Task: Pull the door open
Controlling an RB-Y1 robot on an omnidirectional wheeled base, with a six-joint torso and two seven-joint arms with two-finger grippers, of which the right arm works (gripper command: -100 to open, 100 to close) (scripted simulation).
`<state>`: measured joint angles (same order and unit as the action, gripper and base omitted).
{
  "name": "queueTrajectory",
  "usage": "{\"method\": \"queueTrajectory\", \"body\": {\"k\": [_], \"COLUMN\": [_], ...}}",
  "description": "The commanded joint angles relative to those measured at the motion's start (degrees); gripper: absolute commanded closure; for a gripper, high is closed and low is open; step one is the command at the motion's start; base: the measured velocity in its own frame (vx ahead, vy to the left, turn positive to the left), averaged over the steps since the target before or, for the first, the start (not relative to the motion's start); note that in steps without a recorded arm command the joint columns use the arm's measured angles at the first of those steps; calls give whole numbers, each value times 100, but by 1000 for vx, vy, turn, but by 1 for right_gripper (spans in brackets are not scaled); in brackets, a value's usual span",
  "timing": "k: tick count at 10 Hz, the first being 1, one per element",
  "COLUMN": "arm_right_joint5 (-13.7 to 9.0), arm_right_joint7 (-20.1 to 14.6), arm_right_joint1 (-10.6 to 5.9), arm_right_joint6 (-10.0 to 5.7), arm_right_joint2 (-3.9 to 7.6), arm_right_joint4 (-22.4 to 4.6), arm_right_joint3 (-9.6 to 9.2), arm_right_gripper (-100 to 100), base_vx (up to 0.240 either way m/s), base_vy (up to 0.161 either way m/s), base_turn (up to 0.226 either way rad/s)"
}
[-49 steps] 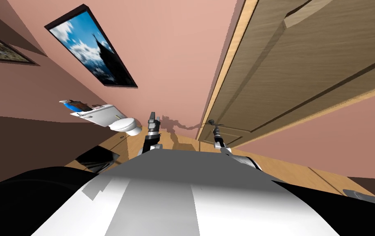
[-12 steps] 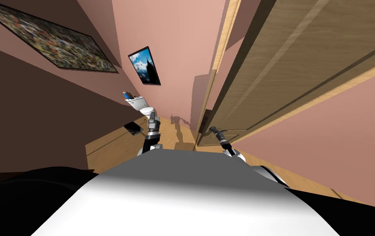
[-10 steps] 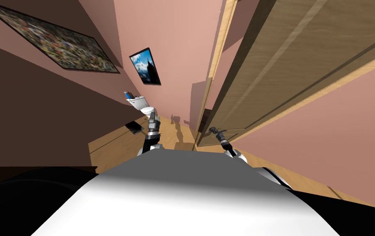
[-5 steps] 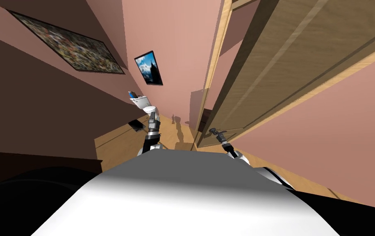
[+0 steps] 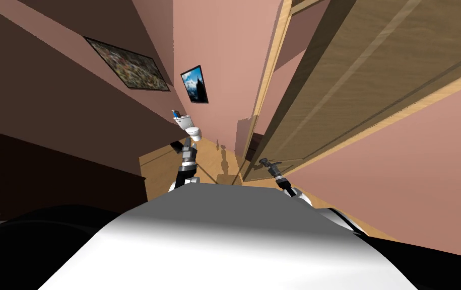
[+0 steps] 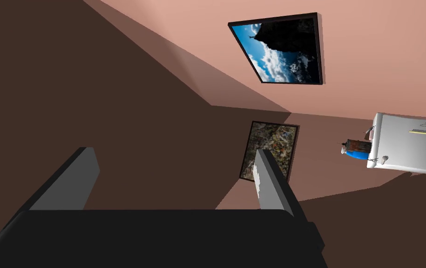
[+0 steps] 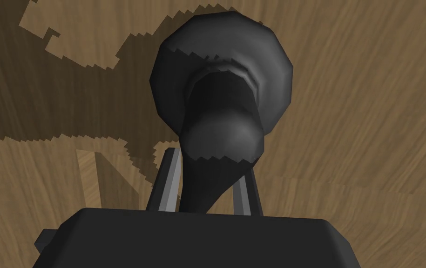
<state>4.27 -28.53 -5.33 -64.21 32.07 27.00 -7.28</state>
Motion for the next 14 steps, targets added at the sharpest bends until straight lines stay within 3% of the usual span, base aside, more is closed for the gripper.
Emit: {"method": "queueTrajectory", "body": {"k": [1,5,6,14], "arm_right_joint5": [3,-15,-12,54], "arm_right_joint7": [-34,-86,-86,-126], "arm_right_joint1": [52,116,123,150], "arm_right_joint6": [-167,-410,-345,-523], "arm_right_joint2": [39,131,116,151], "arm_right_joint4": [-99,-255,-219,-277], "arm_right_joint3": [-14,-4,-8,-29], "arm_right_gripper": [100,100,100,100], "base_vx": [-266,-192,-73,-197], "base_vy": [-122,-107,-47,-109], "base_turn": [240,174,31,170]}}
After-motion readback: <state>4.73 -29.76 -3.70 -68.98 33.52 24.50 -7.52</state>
